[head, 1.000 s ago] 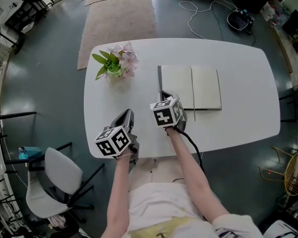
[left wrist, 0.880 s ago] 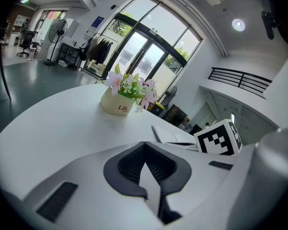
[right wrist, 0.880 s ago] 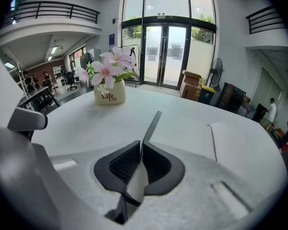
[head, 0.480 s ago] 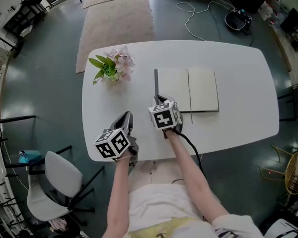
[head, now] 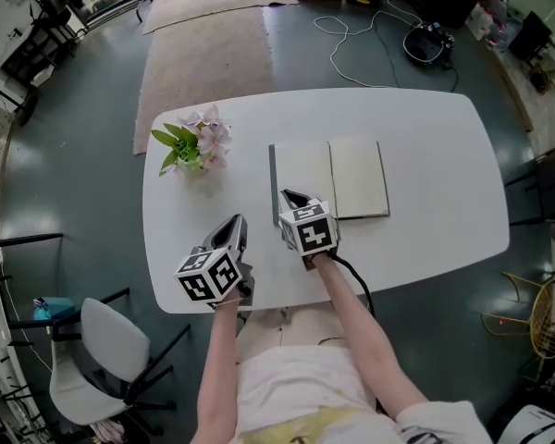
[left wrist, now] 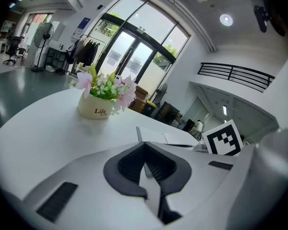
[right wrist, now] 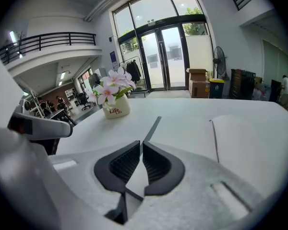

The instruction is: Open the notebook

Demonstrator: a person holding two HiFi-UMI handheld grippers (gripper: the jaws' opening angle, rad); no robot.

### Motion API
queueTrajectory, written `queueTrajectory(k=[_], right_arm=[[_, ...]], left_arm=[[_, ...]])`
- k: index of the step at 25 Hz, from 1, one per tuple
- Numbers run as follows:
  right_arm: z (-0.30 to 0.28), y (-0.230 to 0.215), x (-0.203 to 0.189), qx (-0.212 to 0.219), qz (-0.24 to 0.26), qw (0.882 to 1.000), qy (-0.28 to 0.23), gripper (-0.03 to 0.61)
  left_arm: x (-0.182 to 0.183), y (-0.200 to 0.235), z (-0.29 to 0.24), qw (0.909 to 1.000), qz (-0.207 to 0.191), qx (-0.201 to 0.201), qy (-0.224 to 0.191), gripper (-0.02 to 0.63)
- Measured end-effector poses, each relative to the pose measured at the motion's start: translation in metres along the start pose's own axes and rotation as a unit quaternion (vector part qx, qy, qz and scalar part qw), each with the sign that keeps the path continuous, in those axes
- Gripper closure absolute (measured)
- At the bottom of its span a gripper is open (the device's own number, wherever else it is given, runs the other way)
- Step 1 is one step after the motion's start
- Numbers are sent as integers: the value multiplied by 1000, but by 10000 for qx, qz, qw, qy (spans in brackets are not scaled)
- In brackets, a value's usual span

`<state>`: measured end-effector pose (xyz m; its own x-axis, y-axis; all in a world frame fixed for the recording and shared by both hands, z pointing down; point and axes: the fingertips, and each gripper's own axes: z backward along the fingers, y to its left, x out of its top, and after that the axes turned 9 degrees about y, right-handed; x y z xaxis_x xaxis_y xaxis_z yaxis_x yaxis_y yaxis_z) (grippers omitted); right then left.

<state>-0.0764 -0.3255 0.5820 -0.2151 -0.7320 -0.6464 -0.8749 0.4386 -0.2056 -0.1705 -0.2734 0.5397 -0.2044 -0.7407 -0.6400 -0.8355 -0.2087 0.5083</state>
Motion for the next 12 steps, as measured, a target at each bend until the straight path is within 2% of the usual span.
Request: queueTrajectory(k=[12], right_arm=[[69,-33,11,598,-216,9951,-758,571]], left_arm=[[14,-60,-4,9969,-729,-220,-189,615]])
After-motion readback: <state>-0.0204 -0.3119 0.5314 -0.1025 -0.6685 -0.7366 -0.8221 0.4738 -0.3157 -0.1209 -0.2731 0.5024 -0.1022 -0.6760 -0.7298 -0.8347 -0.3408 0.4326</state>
